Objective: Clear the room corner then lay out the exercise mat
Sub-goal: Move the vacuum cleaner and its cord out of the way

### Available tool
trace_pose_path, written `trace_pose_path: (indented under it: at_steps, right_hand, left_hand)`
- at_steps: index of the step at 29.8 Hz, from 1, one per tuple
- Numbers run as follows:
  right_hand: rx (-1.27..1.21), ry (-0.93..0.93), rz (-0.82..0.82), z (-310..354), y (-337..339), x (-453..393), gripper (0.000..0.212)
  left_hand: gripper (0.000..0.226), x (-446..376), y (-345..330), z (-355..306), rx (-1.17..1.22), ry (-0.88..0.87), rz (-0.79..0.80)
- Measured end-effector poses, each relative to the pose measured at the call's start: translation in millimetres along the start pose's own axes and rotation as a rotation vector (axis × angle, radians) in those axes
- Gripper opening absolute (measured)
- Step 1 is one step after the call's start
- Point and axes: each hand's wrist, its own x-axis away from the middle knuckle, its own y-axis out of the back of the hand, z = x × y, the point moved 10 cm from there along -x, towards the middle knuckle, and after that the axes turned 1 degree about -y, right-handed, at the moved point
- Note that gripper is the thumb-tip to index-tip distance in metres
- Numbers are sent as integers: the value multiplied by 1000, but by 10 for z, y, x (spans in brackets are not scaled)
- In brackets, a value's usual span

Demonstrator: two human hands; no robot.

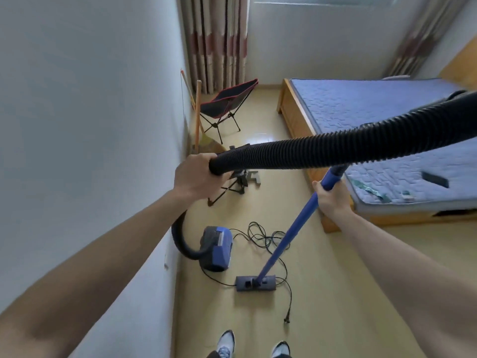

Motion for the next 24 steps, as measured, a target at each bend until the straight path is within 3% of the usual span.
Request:
trace_pose_path:
  at_steps: [5, 11, 16, 24]
  right_hand:
    - [-82, -64, -81, -323, 671, 407, 32]
    - [-117, -157, -229, -1036, 1658, 872, 35]
    - [-164, -178, -277, -1538, 2432, 1249, 36]
    - [-164, -217, -382, -2242, 3511, 1704, 39]
  left_hand:
    - [28, -121, 280, -444, 1, -85, -102]
    - [30, -208, 155, -1190, 102, -156, -66]
    - [34, -24, -301, -1856, 138, -143, 43]
    - [14, 614, -1125, -2876, 145, -113, 197]
